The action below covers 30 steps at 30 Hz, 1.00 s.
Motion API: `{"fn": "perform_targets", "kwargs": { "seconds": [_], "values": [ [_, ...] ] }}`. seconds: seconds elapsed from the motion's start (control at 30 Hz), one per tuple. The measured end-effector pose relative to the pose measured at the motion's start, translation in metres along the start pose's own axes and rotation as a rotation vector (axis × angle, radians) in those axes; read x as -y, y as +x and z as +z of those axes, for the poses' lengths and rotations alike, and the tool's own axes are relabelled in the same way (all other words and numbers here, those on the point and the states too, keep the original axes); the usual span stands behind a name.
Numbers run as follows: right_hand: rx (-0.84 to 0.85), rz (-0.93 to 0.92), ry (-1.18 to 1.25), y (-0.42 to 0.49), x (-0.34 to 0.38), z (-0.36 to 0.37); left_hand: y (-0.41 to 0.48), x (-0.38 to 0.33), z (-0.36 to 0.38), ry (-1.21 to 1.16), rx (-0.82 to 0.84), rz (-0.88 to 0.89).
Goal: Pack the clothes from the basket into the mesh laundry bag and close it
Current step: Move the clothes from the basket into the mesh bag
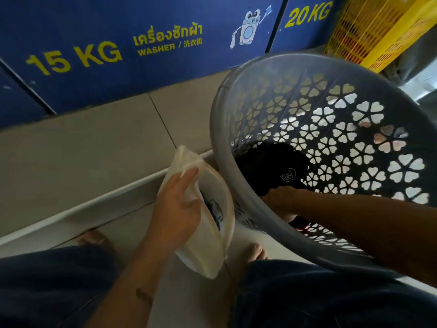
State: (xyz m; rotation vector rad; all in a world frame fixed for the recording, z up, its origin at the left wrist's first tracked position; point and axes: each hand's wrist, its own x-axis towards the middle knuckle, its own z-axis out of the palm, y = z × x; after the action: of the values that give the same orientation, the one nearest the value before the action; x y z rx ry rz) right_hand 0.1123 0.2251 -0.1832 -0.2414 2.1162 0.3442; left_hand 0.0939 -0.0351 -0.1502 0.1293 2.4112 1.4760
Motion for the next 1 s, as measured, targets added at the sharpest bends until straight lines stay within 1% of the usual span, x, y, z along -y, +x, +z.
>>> {"fn": "perform_targets", "kwargs": {
  "seconds": [0.07, 0.3, 0.37, 0.43, 0.53, 0.63, 0.73, 0.8, 0.87, 0.93, 0.97, 1.0],
  "values": [
    [-0.066, -0.015, -0.007, -0.004, -0.002, -0.001, -0.002, -0.002, -0.001, 0.003, -0.004, -0.005],
    [-0.32, 0.069, 0.03, -0.05, -0.008, -0.038, -0.017, -0.026, -0.021, 0.03, -0.072, 0.021],
    [-0.384, 0.094, 0.067, -0.07, -0.007, -0.05, -0.025, -0.035, -0.028, 0.009, -0.082, 0.013],
    [-0.465, 0.092, 0.154, -0.09, -0.004, -0.059, -0.034, -0.044, -0.036, -0.002, -0.09, 0.015],
    [-0.666, 0.05, 0.338, -0.123, 0.007, -0.07, -0.051, -0.06, -0.049, -0.006, -0.097, 0.041],
    [-0.959, -0.017, 0.495, -0.168, 0.02, -0.084, -0.065, -0.081, -0.067, -0.015, -0.134, 0.098],
    [-1.238, -0.058, 0.585, -0.217, 0.035, -0.101, -0.074, -0.11, -0.091, -0.015, -0.151, 0.138],
    [-1.348, -0.093, 0.597, -0.248, 0.047, -0.113, -0.078, -0.13, -0.108, -0.01, -0.136, 0.162],
    [-1.407, -0.145, 0.594, -0.269, 0.062, -0.121, -0.082, -0.146, -0.124, 0.01, -0.098, 0.189],
    [-1.418, -0.185, 0.562, -0.271, 0.083, -0.124, -0.083, -0.158, -0.138, 0.056, -0.064, 0.214],
    [-1.382, -0.202, 0.532, -0.265, 0.094, -0.123, -0.082, -0.161, -0.144, 0.081, -0.057, 0.229],
    [-1.3, -0.216, 0.49, -0.255, 0.106, -0.121, -0.082, -0.164, -0.148, 0.095, -0.054, 0.235]
  ]
}}
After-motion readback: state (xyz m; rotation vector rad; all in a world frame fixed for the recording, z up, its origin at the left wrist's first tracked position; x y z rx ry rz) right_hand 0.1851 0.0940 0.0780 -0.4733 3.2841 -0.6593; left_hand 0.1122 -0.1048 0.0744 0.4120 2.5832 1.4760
